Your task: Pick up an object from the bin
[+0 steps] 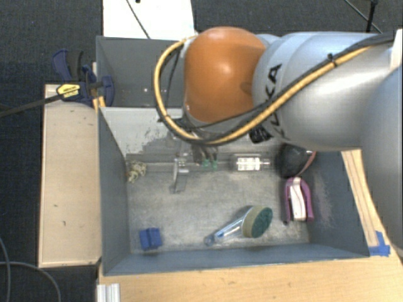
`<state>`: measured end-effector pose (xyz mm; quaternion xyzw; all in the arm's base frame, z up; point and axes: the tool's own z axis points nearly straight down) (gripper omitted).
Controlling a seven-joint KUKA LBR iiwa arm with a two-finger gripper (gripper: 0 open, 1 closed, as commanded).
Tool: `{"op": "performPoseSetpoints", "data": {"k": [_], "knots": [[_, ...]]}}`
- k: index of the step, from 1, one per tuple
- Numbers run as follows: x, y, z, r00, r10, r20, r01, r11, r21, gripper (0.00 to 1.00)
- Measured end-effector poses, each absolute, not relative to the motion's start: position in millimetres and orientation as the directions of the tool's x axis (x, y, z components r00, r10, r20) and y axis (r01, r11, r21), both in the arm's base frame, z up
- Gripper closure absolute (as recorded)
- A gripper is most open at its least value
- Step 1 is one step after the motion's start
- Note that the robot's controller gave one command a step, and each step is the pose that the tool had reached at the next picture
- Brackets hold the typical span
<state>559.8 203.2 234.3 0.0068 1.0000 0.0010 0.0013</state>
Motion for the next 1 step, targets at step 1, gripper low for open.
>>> {"op": "performPoseSetpoints", "data": {"k": [1], "knots": [[509.4, 220.1, 104.3, -0.976, -0.217, 0.005, -0.217, 0.976, 0.0, 0.0]]}}
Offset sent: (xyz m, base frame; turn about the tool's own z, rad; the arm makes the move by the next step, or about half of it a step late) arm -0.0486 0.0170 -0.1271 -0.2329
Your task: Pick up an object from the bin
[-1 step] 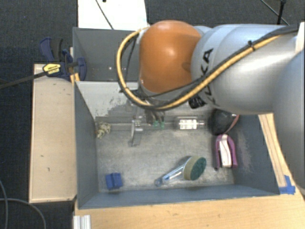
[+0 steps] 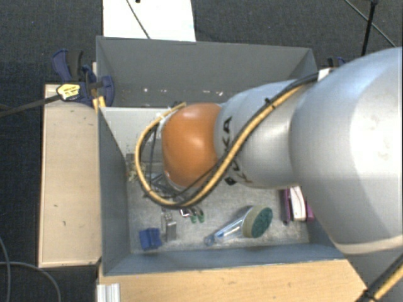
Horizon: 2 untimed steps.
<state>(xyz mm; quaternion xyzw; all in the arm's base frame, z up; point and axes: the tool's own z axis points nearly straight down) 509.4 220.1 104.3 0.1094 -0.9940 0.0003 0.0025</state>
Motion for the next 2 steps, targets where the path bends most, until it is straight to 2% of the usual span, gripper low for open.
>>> {"op": "performPoseSetpoints", "data": {"k": [1, 2], "knots": [[480.7, 242.9, 73.6, -0.918, -0.396, -0.015, -0.396, 0.918, -0.001, 0.0], [515.5, 228.6, 108.0, -0.732, -0.681, -0.006, -0.681, 0.732, -0.002, 0.0]]}}
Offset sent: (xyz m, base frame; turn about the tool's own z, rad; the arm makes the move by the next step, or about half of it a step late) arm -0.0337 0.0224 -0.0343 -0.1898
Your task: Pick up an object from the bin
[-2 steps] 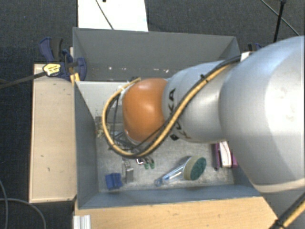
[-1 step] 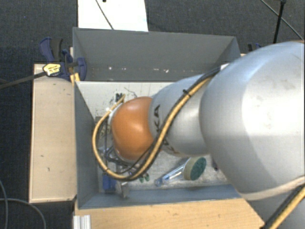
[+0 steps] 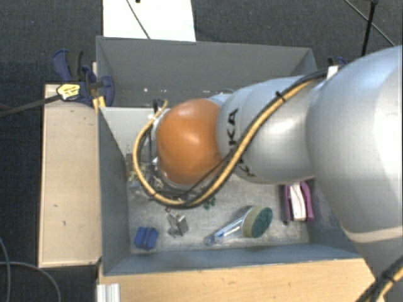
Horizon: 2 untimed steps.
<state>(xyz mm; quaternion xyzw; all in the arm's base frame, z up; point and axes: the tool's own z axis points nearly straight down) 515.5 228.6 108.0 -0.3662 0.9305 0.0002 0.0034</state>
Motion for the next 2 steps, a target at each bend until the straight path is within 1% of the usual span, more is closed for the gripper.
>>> {"op": "performPoseSetpoints", "data": {"k": [1, 2], "knots": [[498.4, 252.9, 70.3, -0.637, -0.771, 0.003, -0.771, 0.637, -0.003, 0.0], [497.9, 254.8, 70.5, -0.641, -0.768, 0.0, -0.768, 0.641, -0.001, 1.0]]}}
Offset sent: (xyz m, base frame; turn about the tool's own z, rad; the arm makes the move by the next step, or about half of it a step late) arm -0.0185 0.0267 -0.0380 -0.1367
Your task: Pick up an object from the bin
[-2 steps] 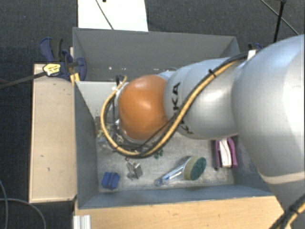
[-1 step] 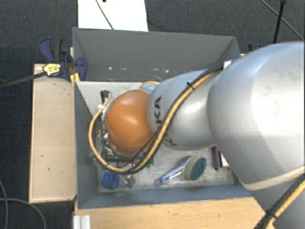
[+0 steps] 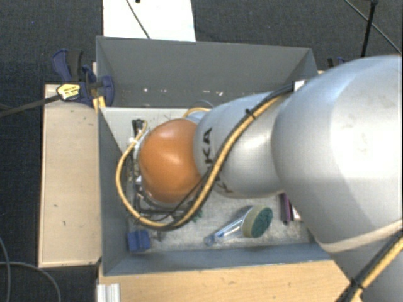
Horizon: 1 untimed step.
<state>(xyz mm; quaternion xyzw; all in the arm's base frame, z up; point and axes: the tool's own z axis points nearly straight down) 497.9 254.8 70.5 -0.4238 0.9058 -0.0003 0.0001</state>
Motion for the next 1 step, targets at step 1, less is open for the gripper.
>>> {"op": "performPoseSetpoints", "data": {"k": [1], "knots": [[508.1, 252.5, 233.8, -0.659, -0.752, -0.011, -0.752, 0.659, -0.005, 1.0]]}}
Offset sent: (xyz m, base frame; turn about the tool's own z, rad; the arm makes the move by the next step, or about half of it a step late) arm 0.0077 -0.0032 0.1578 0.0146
